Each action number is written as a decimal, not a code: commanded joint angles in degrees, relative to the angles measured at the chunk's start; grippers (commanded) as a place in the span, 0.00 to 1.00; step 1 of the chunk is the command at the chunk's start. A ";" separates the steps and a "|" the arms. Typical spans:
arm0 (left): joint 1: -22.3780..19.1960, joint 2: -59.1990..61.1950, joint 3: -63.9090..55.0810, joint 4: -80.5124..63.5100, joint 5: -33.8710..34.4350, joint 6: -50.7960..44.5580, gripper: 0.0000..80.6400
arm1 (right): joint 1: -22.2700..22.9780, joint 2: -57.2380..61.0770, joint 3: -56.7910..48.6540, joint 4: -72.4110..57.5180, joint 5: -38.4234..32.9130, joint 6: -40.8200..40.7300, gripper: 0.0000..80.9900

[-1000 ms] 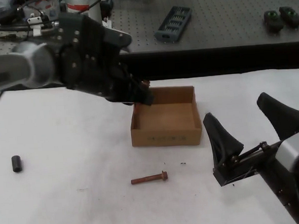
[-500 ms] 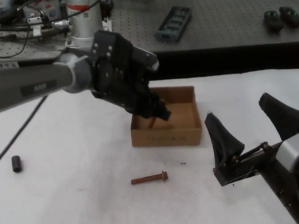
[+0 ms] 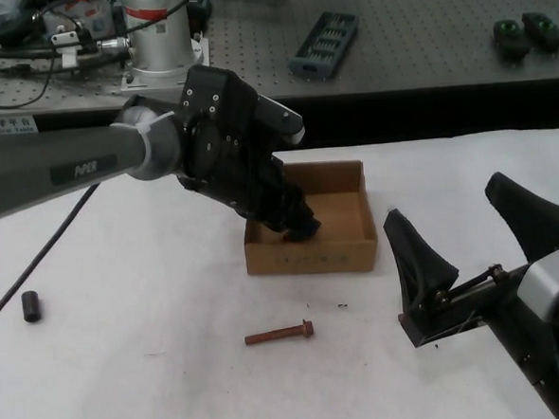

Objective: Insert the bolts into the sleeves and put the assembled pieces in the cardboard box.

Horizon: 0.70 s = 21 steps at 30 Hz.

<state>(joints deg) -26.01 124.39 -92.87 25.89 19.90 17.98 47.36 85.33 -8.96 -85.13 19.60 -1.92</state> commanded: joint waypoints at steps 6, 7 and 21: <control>0.03 -0.93 -1.11 -1.10 -2.91 2.57 0.46 | -0.22 -0.66 -0.03 -3.87 5.18 1.92 0.90; 0.22 -1.35 -1.11 -1.10 -2.91 2.57 0.46 | -0.22 -0.66 -0.03 -3.87 5.22 1.92 0.90; 8.62 -18.78 -0.39 14.06 24.03 -0.81 0.29 | -0.22 -0.66 -0.03 -1.73 5.22 -4.58 0.90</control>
<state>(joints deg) -21.62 114.44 -93.02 33.45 32.70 17.30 47.36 85.33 -8.96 -85.13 21.22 -7.02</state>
